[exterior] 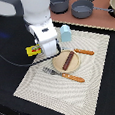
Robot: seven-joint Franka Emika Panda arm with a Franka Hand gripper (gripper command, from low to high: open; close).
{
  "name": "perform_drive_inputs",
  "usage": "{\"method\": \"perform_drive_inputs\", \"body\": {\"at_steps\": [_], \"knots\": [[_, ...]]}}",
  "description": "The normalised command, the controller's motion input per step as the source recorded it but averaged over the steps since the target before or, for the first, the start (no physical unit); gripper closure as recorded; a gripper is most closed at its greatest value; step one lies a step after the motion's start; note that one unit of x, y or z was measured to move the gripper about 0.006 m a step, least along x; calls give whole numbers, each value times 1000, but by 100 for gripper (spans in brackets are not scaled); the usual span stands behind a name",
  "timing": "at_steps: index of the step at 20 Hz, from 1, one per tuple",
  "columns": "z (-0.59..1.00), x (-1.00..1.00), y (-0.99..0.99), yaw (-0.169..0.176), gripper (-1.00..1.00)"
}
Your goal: Interact with the objects in diverse but meaningful ways.
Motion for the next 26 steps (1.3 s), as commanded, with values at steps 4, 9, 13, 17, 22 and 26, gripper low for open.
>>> {"method": "perform_drive_inputs", "body": {"at_steps": [4, 9, 13, 17, 22, 26], "knots": [[-72, -218, 1, -9, -100], [51, -104, 153, 4, -100], [508, -29, 381, 62, -100], [541, -79, 616, 79, -100], [306, -148, 800, 41, -100], [-91, -341, 660, 1, -100]]}}
